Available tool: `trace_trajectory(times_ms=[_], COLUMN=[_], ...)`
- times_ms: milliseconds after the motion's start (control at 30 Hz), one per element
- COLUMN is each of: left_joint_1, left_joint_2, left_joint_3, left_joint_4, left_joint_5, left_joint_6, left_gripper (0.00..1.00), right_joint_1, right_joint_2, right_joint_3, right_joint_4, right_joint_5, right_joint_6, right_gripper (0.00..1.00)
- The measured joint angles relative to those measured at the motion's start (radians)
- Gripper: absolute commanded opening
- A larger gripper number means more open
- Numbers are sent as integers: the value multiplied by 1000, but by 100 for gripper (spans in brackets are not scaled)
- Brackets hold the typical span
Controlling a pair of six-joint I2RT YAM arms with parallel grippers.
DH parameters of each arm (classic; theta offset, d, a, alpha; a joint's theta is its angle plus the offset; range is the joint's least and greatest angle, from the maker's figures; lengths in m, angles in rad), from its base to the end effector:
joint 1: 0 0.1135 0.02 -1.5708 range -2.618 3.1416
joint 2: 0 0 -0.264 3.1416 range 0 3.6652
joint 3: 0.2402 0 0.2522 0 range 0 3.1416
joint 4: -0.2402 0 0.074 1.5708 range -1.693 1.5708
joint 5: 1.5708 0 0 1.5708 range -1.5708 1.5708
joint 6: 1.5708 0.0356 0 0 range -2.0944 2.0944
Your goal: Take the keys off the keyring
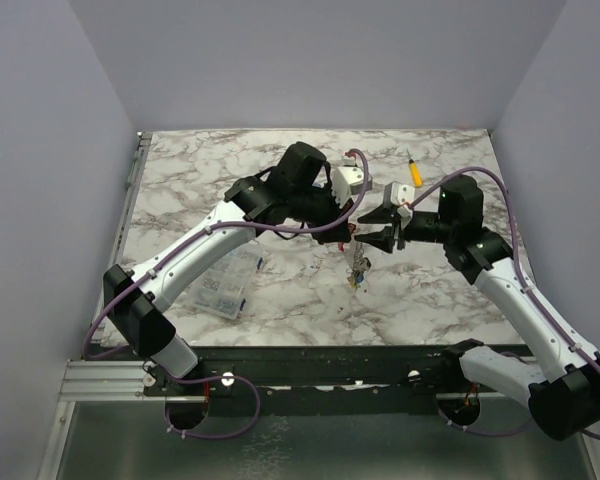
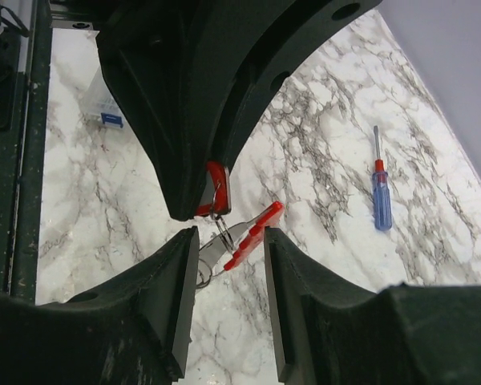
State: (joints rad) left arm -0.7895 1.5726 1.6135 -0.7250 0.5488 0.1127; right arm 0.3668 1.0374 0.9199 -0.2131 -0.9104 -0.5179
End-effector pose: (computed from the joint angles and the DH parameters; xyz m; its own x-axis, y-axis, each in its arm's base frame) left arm 0.2288 -0.2571 0.3815 -0.3421 0.4811 -0.8072 0.9348 0.2613 -0.2404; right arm 0.2016 0.1076 0.3406 0.1908 -0.2520 -0.9487 -0.9470 0.2072 -0.2455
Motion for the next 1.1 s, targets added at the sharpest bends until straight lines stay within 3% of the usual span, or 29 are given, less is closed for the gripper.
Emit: trace_trajectory(times_ms=[167, 400, 600, 1100], left_joint_1=[-8, -10, -8, 108], left_joint_2=[0, 0, 0, -19], left_joint_3=[0, 0, 0, -99], left_joint_4=[0, -2, -3, 71], left_joint_5=[0, -1, -15, -27], left_joint_6=[5, 6, 8, -24], left_gripper=[0, 0, 0, 0], right_joint_1=[0, 0, 0, 1], right_joint_2=[32, 35, 32, -31], right_joint_3=[34, 43, 44, -21], right_joint_4=[-53, -105, -115, -19], right_joint_5=[-31, -54, -53, 66], right_joint_6=[-75, -162, -174, 18], right_gripper=[35, 1, 1, 1])
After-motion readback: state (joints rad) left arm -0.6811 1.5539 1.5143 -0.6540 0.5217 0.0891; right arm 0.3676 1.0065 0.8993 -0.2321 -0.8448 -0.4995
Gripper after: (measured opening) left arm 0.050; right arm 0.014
